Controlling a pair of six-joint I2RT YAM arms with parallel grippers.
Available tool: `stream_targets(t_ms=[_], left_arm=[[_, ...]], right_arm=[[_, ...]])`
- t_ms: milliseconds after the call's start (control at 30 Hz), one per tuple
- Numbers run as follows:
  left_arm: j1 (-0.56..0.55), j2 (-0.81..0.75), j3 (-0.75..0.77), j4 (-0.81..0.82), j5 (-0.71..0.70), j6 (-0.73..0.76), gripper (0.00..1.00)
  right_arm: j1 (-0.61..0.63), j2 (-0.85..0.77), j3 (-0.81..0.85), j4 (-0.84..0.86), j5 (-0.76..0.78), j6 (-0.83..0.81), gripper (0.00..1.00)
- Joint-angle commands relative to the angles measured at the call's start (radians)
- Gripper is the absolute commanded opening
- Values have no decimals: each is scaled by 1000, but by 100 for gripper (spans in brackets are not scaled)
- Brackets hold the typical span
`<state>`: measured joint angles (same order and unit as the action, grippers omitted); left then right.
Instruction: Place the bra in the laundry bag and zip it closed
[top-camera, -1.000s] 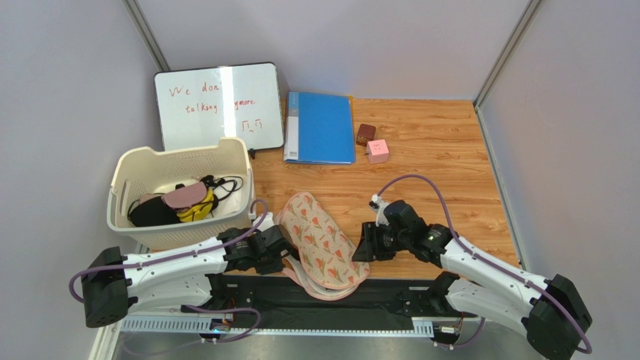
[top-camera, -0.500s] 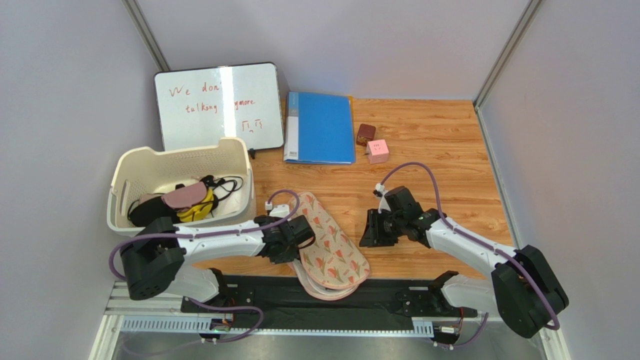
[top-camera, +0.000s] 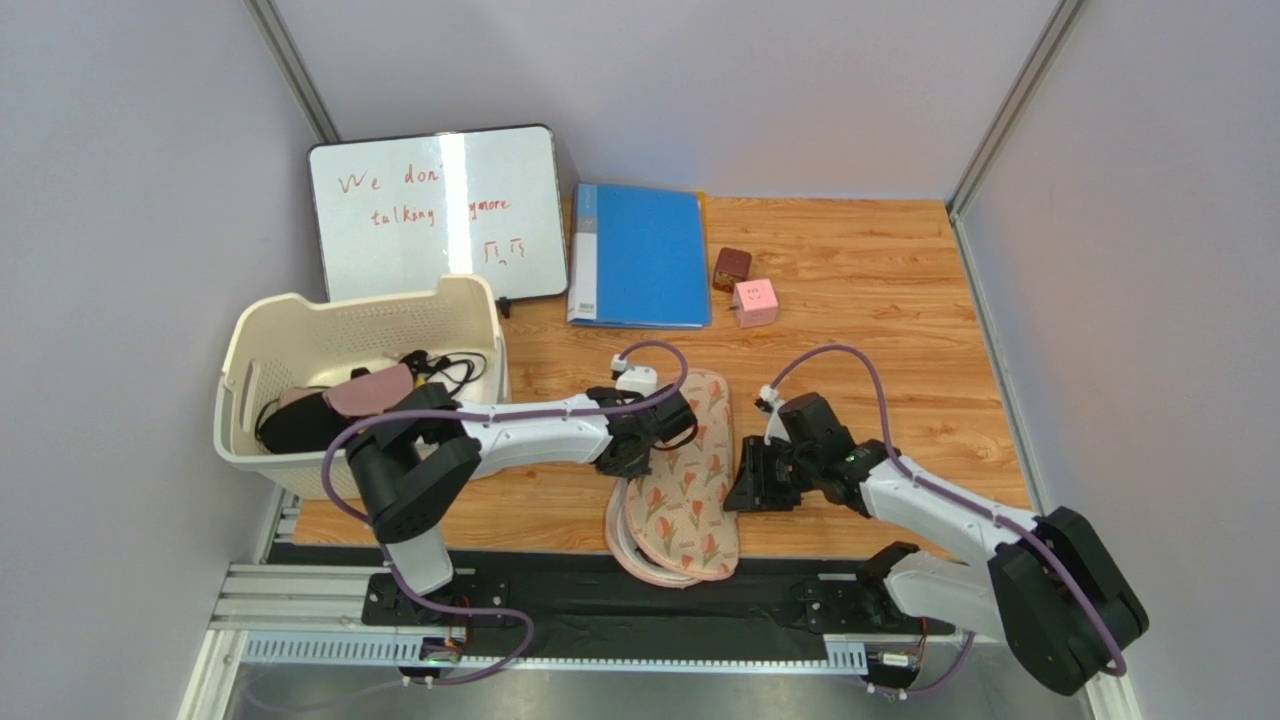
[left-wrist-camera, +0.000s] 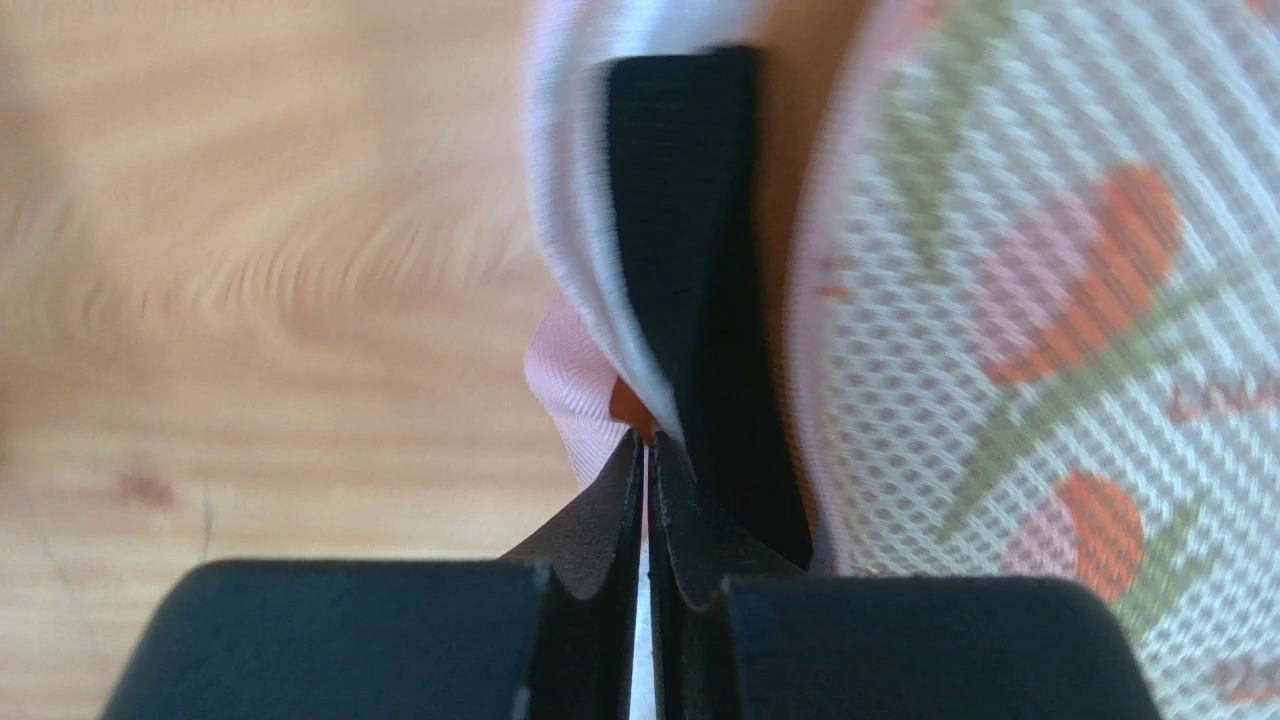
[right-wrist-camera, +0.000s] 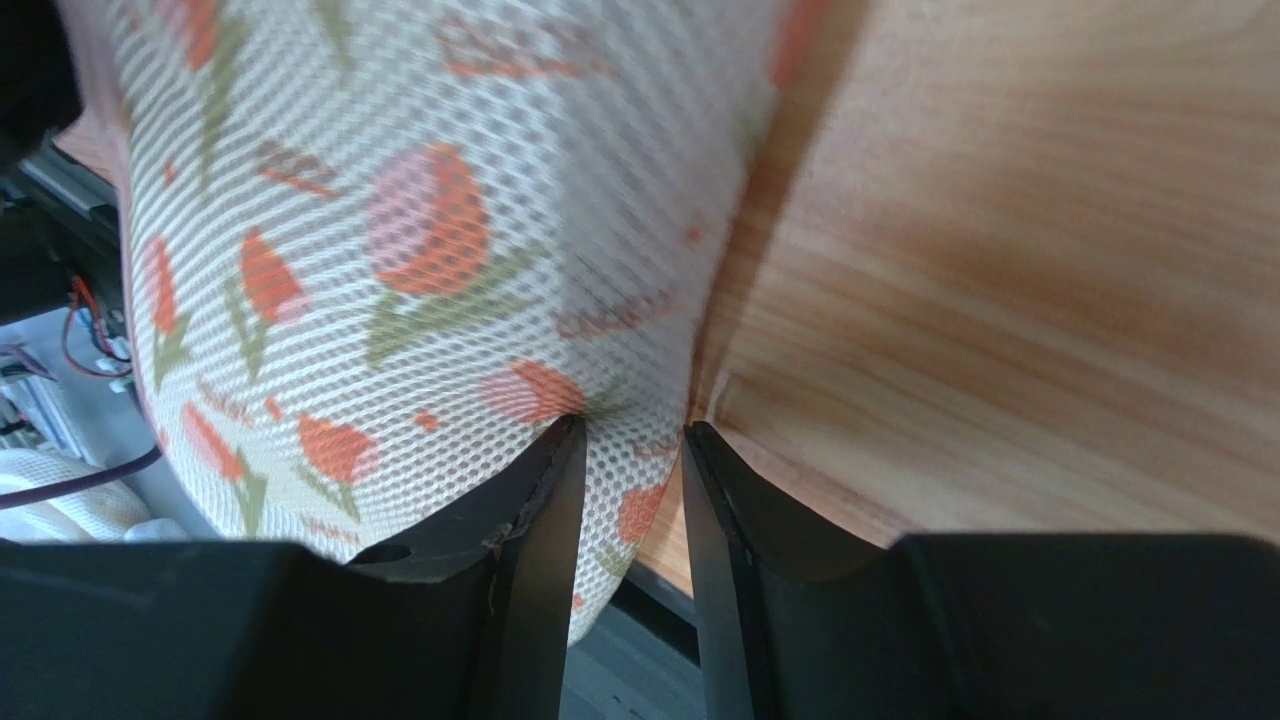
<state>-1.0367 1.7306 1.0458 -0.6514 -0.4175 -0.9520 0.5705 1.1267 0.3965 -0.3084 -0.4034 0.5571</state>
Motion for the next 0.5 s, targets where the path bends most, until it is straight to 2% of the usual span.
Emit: stream_targets(t_ms=[0, 100, 233, 333, 367, 467], left_arm=[[53, 67, 117, 87, -18, 165, 7], [84, 115, 195, 124, 16, 228, 7], [99, 158, 314, 182, 78, 385, 9], [99, 158, 385, 109, 27, 432, 25], [102, 127, 388, 84, -40, 427, 38], [109, 11, 337, 12, -86, 394, 51]], right_arm=[[5, -131, -42, 23, 21, 82, 36], [9, -215, -54, -1, 20, 118, 36], [19, -248, -70, 35, -9, 152, 35], [19, -219, -52, 35, -49, 150, 35], [19, -214, -27, 23, -49, 142, 35], [20, -226, 4, -26, -51, 121, 36]])
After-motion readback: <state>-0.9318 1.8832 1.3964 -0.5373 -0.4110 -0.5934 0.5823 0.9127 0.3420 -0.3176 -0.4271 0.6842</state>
